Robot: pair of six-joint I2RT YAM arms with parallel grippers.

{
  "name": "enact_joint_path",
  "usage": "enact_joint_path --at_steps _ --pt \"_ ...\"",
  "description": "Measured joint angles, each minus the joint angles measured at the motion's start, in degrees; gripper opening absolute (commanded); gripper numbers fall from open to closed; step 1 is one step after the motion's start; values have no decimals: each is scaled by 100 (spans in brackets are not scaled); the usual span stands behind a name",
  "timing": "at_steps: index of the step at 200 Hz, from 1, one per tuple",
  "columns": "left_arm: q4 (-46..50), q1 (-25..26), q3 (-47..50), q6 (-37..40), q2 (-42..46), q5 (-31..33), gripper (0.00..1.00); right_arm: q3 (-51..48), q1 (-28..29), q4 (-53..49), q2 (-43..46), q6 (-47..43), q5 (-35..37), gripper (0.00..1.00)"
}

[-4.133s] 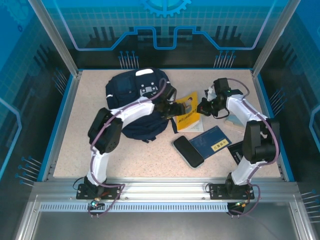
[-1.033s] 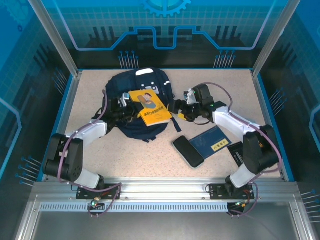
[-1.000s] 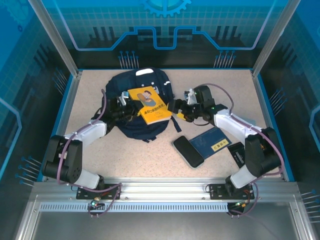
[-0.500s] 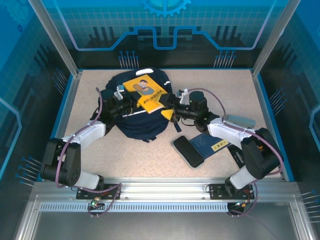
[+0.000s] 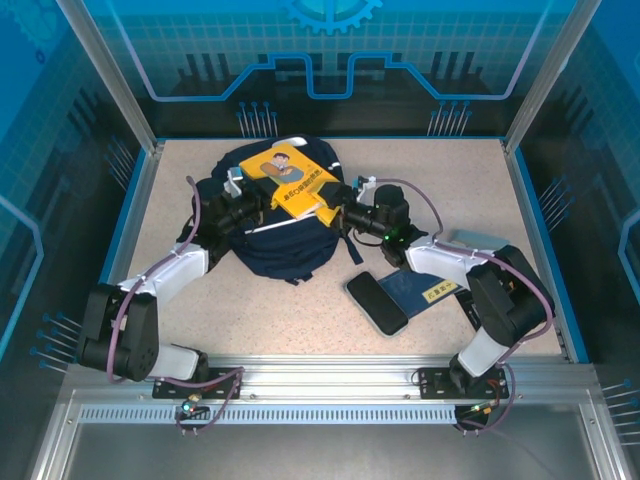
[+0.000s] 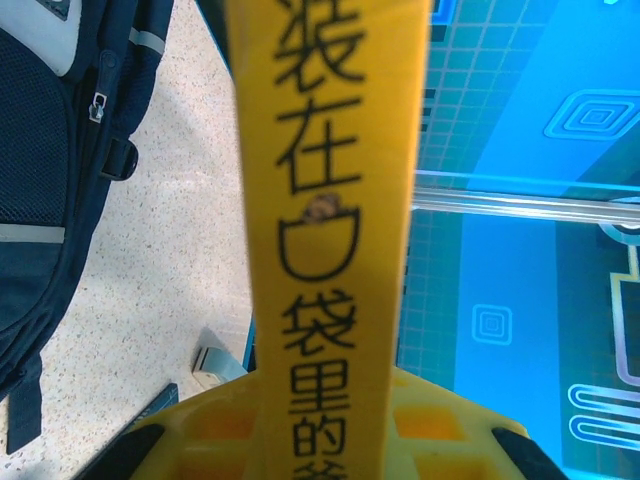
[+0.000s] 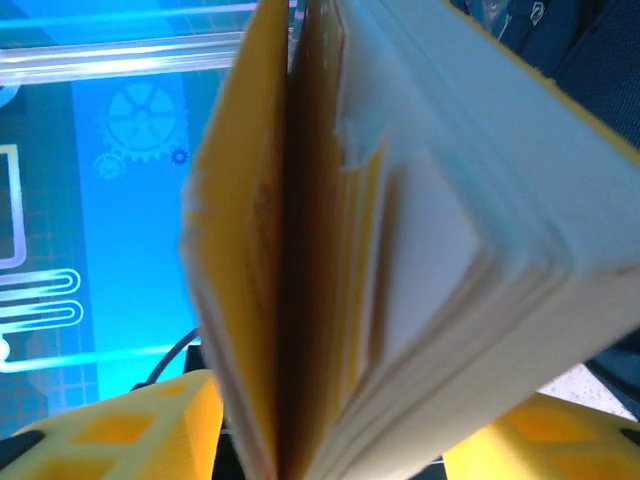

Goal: Pack books, pencil case, and school supplies into a backpack

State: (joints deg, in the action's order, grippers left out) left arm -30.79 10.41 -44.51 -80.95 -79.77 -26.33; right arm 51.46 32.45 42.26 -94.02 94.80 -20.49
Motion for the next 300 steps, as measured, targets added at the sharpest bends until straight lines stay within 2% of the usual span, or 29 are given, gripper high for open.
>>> enact_joint_path --at_steps 21,43,58,73,86,111,126,141,171,188,218,244,259,280,300 --pt "2 33 0 -2 2 0 12 -2 26 26 -63 81 70 43" --pt "7 76 0 0 0 0 13 -2 42 87 -81 122 122 41" --pt "7 96 2 0 2 -2 15 -2 48 140 -85 133 131 34" --pt "13 101 11 2 2 -2 19 -2 50 184 -85 111 160 22" --pt "57 101 35 39 11 0 33 -2 50 216 -85 90 177 13" --pt "407 101 55 372 173 -42 70 -9 50 -66 -55 -140 188 10" --pt "988 101 24 839 352 -48 84 -13 24 -501 59 -442 238 9" --pt "1722 114 -90 1596 455 -22 91 -15 -37 -1189 328 -907 348 8" --pt "3235 138 -538 3451 448 133 94 -15 -299 -2933 1169 -2076 826 8" --pt "3842 195 -763 4260 374 267 95 -13 -507 -3663 1641 -2651 1082 8" --pt "4798 647 -1178 5574 -31 925 96 33 -946 -4787 2297 -3536 1423 9" --pt "5423 1305 -1735 6500 -581 1840 92 35 -1292 -5412 2616 -3947 1519 9" --pt "5742 1576 -2140 6972 -962 2291 86 33 -1451 -5659 2739 -4070 1539 9" --pt "6126 1676 -2732 7545 -1554 2717 79 2 -1635 -5890 2920 -4162 1543 10" --pt "6509 1676 -3154 7976 -1991 2931 79 -66 -1711 -5943 3053 -4225 1532 10"
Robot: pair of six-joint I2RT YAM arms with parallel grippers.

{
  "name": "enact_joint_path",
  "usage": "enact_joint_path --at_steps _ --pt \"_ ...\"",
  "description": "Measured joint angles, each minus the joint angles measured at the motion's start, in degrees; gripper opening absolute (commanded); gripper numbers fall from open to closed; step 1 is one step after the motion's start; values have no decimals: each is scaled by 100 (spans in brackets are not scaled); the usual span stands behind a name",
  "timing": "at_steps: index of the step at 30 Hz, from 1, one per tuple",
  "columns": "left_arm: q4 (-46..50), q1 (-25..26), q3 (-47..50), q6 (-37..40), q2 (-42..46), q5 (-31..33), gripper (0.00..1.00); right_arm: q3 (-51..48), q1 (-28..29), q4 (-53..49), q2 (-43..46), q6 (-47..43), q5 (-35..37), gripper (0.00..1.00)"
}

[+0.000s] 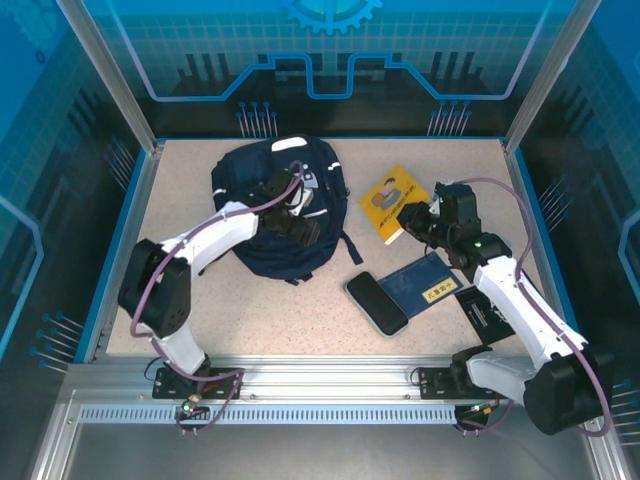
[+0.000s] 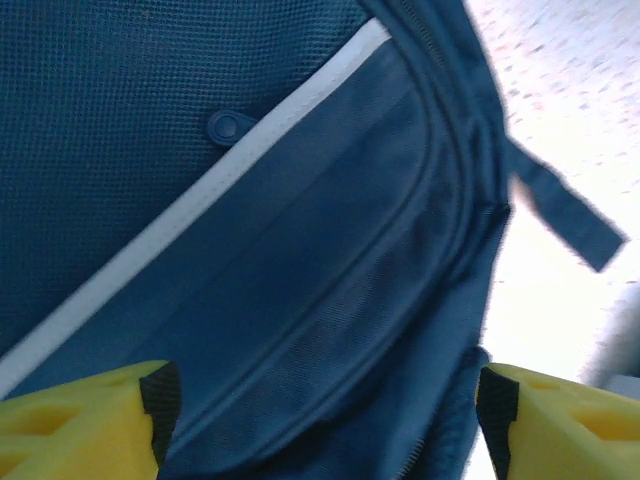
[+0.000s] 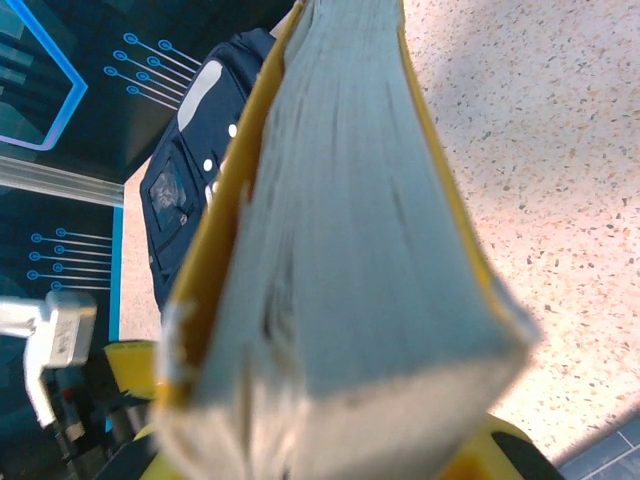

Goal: Pack books, pencil case, and school supplies into a backpack

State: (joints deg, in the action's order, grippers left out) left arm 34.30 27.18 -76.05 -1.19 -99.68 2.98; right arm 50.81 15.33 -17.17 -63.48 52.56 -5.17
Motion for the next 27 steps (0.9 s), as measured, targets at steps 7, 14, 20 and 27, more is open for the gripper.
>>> enact_joint_path --at_steps 7,14,20,27 --pt "940 127 -885 734 -826 258 79 -160 -50 24 33 -11 -186 10" --pt "1543 149 -1471 1064 -1248 492 82 -289 -52 4 33 -7 -304 12" --pt "1751 151 -1738 1191 -1683 918 83 -289 -59 7 31 33 -343 13" --pt "1759 173 -1934 1322 -1976 1211 73 -289 -76 7 26 52 -389 13"
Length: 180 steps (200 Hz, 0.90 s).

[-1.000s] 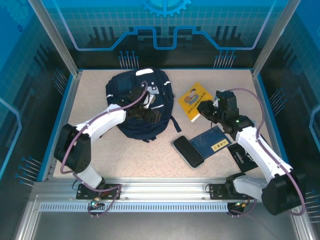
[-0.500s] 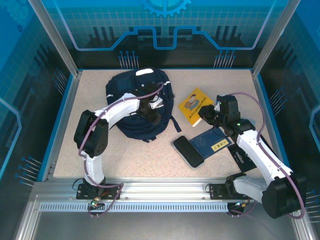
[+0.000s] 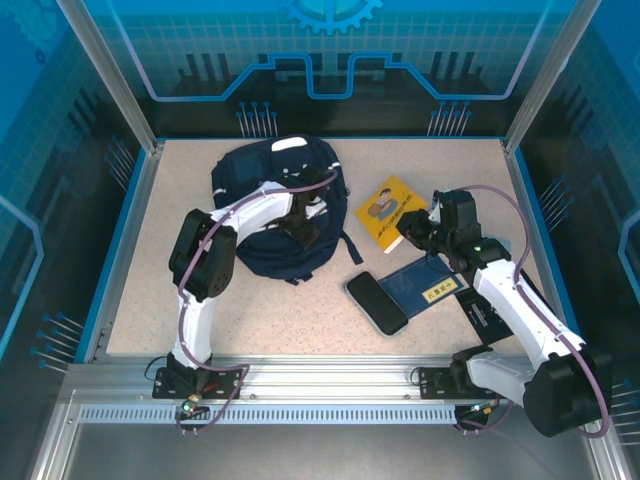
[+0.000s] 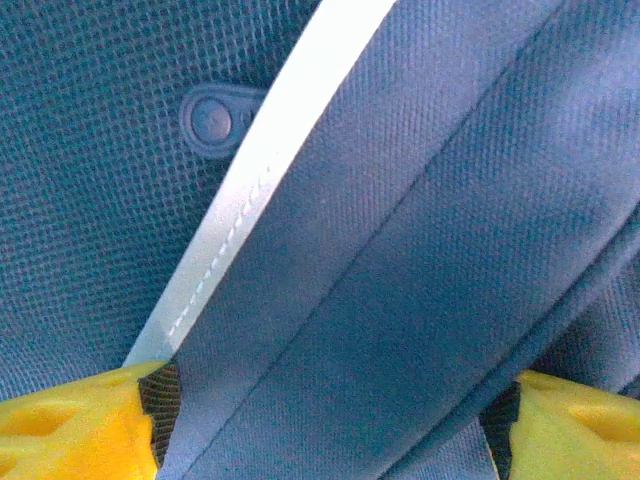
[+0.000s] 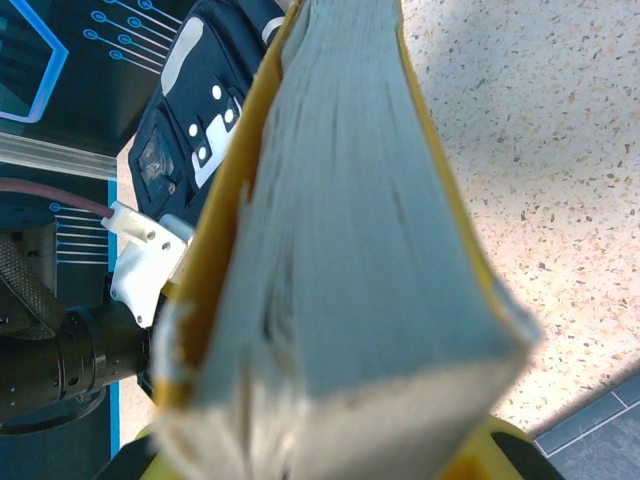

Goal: Pack books, pencil case, and school supplies into a backpack

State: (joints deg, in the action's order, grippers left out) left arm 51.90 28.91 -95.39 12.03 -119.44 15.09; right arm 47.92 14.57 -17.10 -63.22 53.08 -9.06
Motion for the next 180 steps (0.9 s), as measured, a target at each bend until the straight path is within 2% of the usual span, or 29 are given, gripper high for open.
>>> enact_joint_path --at_steps 35,71,102,131,180 --pt "-170 251 28 407 -61 498 64 0 0 0 -7 0 2 14" --pt "-516 586 195 953 -61 1091 47 0 0 -4 -11 0 2 14" --pt "-671 632 197 1246 -61 1167 27 0 0 -4 -11 0 2 14" --pt "-723 629 192 1397 -61 1169 15 0 0 -13 -2 0 7 14" --pt "-734 629 168 1488 44 1167 2 0 -39 -155 254 0 9 14"
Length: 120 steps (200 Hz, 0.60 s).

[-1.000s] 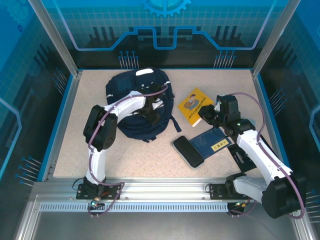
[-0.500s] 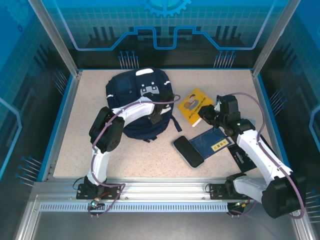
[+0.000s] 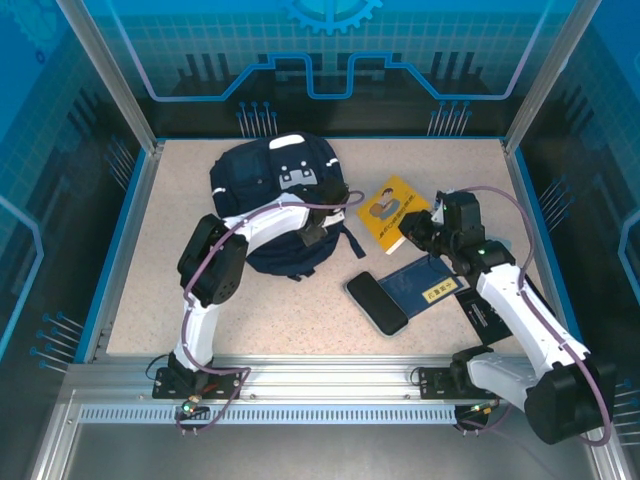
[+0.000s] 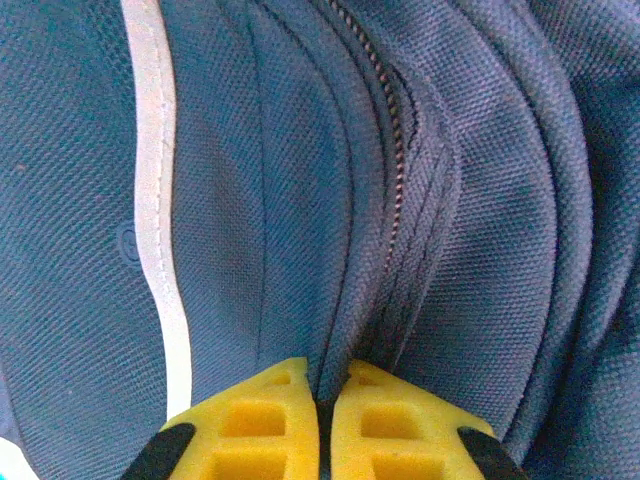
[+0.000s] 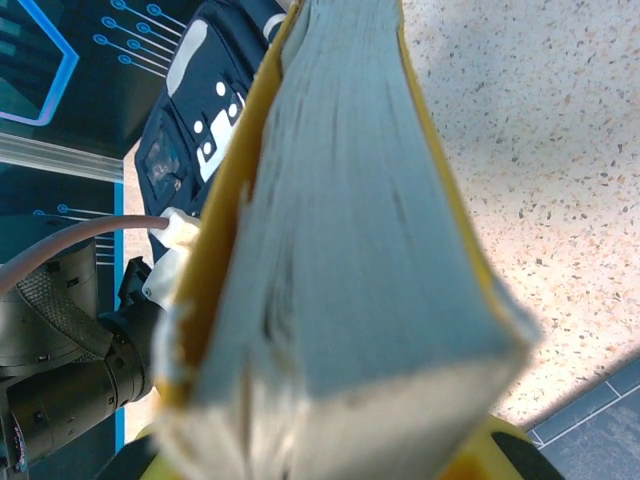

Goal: Pack books, pencil case, and school supplies into a backpack

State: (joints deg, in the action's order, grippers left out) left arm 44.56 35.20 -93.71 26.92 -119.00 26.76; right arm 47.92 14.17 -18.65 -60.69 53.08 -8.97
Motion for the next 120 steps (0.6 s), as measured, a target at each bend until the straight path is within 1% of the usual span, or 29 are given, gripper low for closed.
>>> enact_joint_path --at_steps 20,55,80,120 --pt "-120 -11 9 -79 247 13 1 0 -15 -17 76 -2 -4 14" --pt "-564 -44 105 -407 1095 271 0 0 -35 -66 175 -24 -114 14" --pt "-804 -63 109 -682 1620 446 0 0 -35 -57 251 -63 -468 14" --pt "-1014 -59 133 -1095 1849 479 0 -63 7 101 293 -13 -1051 15"
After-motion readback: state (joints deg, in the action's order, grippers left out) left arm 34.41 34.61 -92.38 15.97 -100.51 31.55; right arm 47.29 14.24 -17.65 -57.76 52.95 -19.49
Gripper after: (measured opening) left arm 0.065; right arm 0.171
